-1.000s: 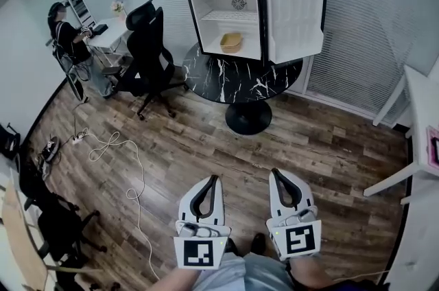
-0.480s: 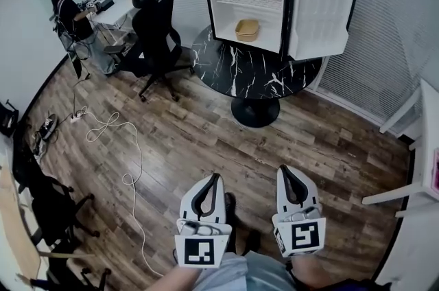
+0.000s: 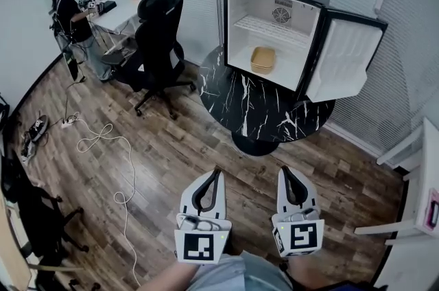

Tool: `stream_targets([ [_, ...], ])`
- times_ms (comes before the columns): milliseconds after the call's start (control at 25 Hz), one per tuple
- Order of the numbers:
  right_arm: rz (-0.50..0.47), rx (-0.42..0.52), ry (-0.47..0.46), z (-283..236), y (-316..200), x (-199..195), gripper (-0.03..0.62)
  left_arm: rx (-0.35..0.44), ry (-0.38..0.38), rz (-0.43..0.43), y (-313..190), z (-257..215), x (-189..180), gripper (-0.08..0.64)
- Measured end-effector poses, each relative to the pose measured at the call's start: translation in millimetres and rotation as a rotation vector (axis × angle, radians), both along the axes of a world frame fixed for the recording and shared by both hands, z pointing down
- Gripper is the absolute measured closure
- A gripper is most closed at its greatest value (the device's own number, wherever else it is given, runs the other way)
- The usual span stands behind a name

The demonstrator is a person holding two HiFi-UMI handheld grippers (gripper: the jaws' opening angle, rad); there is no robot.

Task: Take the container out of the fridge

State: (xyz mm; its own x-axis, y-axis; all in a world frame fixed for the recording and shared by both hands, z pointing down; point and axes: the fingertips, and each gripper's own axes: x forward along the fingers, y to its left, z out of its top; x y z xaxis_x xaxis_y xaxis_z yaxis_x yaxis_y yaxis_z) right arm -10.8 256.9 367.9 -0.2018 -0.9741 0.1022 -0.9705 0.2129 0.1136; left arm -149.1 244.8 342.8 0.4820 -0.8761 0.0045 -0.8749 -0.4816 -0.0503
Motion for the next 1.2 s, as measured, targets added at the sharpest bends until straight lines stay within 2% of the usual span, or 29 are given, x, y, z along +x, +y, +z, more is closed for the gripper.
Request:
stream_targets([
  [200, 0.001, 0.051, 0.006, -19, -58, -17, 0.578, 0.056, 0.019, 0.026, -56, -17, -10, 0.546],
  [480, 0.040, 0.048, 0.017, -19, -105, -23, 0.578, 0.053, 0.038, 0.074, -113, -14, -13, 0.546],
  [880, 0.141, 0.016, 0.004, 3, -143, 10, 0.579, -0.018, 0.004, 0.177, -156, 20, 25, 0.546],
  [1000, 0.163, 0.028, -0.009, 5, -168, 23, 0.578, -0.048, -0.023, 0.195, -180, 32, 37, 0.546],
  [1200, 0.176, 0.006, -0.036, 17, -223, 48, 0.578, -0.055, -0.052, 0.218, -235, 42, 63, 0.546],
])
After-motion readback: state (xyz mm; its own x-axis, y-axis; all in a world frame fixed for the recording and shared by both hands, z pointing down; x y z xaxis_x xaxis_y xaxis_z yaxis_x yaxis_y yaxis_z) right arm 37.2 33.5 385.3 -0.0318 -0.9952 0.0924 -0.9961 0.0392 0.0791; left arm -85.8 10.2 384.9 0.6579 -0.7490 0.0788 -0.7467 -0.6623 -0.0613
